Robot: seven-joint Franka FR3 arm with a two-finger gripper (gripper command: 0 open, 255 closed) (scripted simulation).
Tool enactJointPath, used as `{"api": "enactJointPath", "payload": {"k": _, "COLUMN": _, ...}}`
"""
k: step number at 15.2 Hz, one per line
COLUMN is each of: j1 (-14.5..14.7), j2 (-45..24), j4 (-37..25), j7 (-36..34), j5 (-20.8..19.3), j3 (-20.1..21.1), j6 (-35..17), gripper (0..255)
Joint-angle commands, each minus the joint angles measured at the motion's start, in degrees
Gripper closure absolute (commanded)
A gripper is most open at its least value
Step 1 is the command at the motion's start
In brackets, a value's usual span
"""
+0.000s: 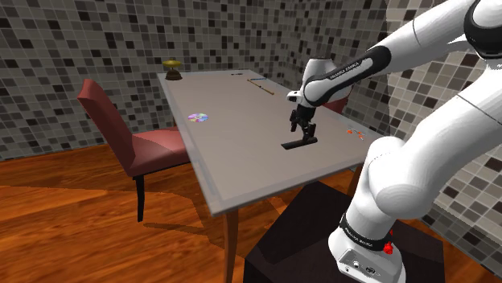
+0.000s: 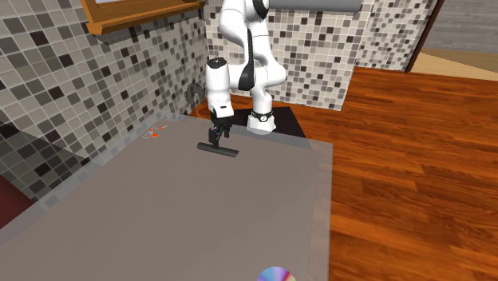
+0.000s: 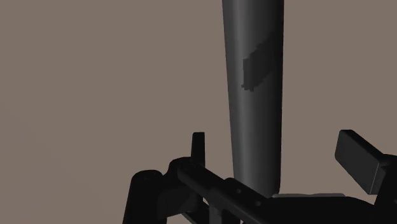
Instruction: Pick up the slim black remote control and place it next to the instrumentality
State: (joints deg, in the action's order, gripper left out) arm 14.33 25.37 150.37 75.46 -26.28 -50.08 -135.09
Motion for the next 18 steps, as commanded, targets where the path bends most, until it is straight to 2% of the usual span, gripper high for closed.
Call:
{"api": "enactJointPath", "payload": {"k": 1, "j1": 0.8, "j2": -1.6, "j4": 0.4, "j7": 0.9, "j5": 0.2, "j3": -1.3, "j6": -2.1, "gripper": 0}}
{"api": "enactJointPath", "payload": {"k": 5, "j1": 3.0, "j2": -5.8, "j4": 1.5, "j7": 2.2, "j5": 1.7, "j3": -4.4, "j6": -7.2, "gripper": 0}}
{"api": "enactJointPath", "payload": {"k": 13, "j1": 3.0, "j2": -5.8, "j4": 1.5, "j7": 2.2, "j5": 1.7, "j3": -4.4, "j6": -7.2, "gripper": 0}}
{"api": "enactJointPath", "payload": {"k": 14, "j1": 3.0, "j2": -5.8, "j4": 1.5, "j7": 2.2, "j5": 1.7, "j3": -4.4, "j6": -7.2, "gripper": 255}}
{"api": "enactJointPath", "payload": {"k": 18, "j1": 3.0, "j2": -5.7, "j4": 1.5, "j7": 2.2, "j5": 1.7, "j3": -4.3, "j6": -7.1, "gripper": 255}}
